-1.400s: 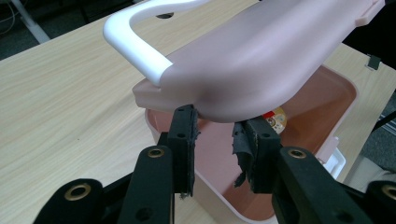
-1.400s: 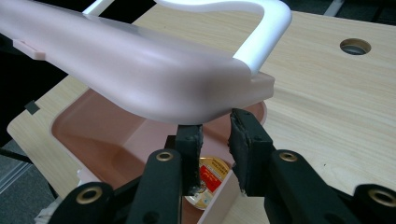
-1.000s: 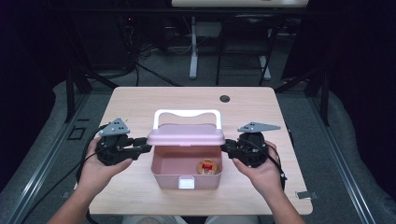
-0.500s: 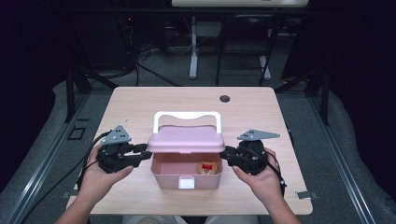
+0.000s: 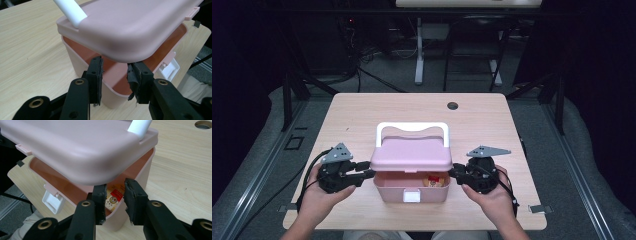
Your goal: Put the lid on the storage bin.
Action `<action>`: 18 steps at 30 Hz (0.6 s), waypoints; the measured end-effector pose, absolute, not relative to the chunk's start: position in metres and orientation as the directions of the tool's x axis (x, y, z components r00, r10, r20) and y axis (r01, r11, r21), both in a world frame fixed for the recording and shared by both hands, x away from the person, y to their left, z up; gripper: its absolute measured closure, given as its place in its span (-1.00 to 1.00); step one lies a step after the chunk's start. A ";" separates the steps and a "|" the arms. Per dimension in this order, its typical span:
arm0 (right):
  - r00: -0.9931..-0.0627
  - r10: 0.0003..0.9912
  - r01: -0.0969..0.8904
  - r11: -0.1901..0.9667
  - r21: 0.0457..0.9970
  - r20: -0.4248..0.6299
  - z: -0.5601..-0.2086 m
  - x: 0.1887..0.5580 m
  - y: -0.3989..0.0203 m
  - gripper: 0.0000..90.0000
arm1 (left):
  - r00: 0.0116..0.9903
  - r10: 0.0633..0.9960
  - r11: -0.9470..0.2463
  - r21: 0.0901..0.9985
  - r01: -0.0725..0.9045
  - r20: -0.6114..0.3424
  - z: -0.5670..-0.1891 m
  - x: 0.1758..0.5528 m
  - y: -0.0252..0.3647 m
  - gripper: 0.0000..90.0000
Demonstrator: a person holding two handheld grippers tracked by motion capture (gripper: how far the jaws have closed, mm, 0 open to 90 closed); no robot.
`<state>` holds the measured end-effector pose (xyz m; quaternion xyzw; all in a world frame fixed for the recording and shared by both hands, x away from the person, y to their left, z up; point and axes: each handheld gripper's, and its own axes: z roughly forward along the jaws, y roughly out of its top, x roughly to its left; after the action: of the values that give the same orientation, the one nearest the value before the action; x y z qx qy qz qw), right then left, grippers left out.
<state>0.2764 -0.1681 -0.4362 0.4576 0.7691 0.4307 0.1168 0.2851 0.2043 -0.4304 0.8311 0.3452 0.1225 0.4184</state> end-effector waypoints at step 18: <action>-0.557 0.801 0.590 0.195 0.783 0.220 -0.452 0.267 -0.173 0.57 | 0.727 0.682 -0.410 0.780 0.473 -0.082 -0.446 0.279 0.204 0.43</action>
<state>0.2671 -0.1729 -0.4524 0.4554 0.7638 0.4415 0.1195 0.2788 0.2039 -0.4460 0.8303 0.3477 0.1255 0.4172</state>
